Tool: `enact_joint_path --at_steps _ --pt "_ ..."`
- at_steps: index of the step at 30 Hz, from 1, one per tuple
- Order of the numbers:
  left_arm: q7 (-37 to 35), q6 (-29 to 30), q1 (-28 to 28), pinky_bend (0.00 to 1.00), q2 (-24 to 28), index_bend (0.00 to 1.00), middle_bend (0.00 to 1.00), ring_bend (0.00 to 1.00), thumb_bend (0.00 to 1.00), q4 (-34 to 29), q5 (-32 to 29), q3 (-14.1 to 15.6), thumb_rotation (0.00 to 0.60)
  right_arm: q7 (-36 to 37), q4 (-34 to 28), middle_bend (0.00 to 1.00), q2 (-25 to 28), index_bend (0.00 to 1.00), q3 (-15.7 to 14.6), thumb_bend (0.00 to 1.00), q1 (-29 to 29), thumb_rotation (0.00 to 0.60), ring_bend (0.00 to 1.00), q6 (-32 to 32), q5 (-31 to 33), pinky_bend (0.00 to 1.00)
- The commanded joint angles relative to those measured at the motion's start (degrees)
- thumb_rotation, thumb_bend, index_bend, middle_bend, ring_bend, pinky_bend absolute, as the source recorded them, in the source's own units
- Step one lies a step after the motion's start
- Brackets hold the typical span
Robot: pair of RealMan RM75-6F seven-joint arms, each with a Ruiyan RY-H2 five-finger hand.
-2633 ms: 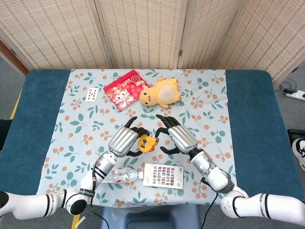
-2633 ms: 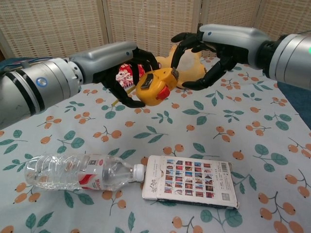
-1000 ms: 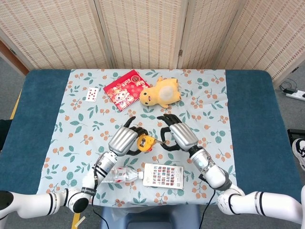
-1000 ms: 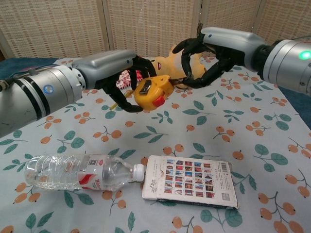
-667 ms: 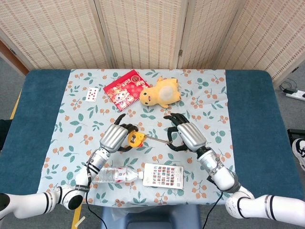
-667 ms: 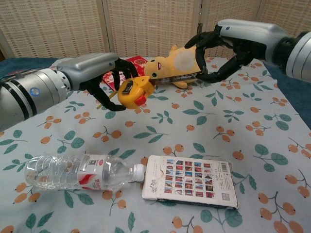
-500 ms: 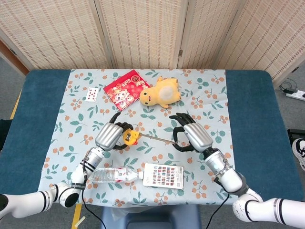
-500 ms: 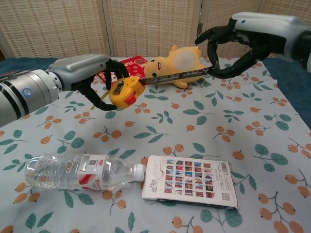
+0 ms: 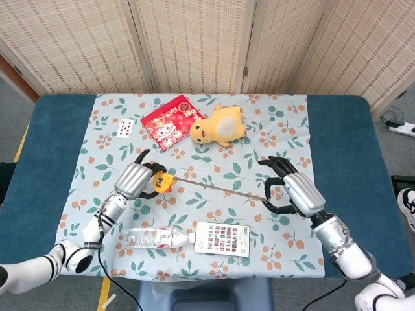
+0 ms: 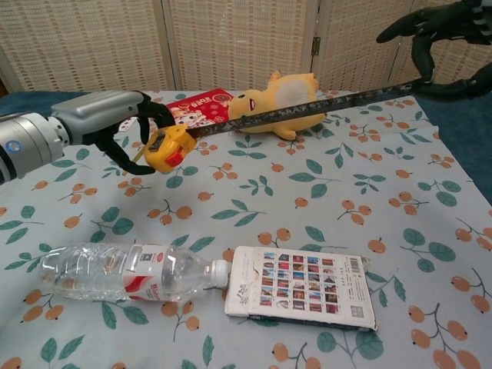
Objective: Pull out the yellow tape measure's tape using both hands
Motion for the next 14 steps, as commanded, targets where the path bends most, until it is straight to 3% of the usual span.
enact_joint_path --at_steps 1,14 --pt "-0.87 -0.35 0.05 0.04 -0.07 0.57 0.50 0.47 0.30 0.89 0.39 0.12 0.600 2.80 -1.02 0.17 2.48 0.74 -1.50 0.48 -2.21 0.600 0.03 2.15 -2.98 0.00" --pt "-2.87 -1.08 -0.13 0.04 -0.97 0.58 0.51 0.47 0.30 3.57 1.10 -0.13 0.600 10.65 -1.10 0.18 8.11 0.75 -4.12 0.48 -7.43 0.600 0.04 8.68 -9.99 0.00"
